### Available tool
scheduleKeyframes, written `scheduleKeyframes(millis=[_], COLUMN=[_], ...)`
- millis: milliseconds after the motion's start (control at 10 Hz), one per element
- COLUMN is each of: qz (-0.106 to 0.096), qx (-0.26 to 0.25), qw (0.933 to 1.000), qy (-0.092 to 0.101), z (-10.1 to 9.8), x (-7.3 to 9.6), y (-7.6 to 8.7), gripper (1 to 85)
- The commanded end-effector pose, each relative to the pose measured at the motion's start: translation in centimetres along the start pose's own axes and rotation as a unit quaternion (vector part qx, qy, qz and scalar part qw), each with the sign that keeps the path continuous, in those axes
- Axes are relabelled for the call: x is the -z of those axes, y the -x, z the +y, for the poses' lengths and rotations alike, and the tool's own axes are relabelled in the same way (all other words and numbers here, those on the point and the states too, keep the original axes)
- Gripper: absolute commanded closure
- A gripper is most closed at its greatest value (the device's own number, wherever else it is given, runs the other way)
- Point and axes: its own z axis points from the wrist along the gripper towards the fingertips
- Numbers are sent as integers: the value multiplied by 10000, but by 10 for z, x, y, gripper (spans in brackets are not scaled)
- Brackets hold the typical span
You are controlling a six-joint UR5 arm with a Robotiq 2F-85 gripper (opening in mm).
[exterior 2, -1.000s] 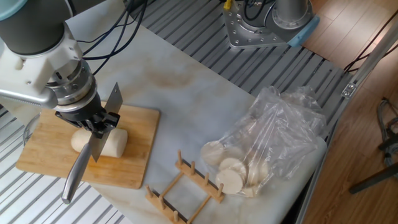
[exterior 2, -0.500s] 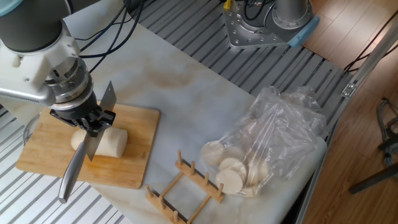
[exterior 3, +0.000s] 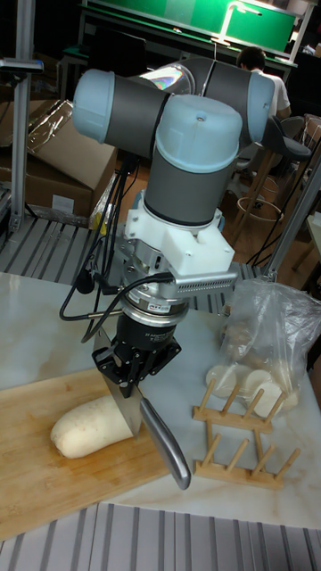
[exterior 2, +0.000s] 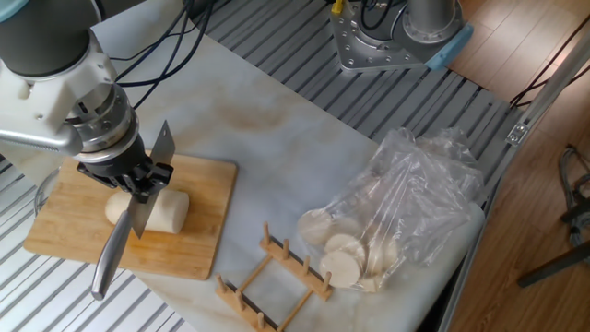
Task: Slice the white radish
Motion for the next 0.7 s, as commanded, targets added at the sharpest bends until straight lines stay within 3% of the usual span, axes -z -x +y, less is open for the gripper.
scheduleKeyframes(millis=[0, 600], qz=[-22, -1], qx=[-14, -45], qw=[9999, 9999], qy=[148, 142], z=[7, 7], x=[-2, -5], y=[-1, -5], gripper=[843, 843])
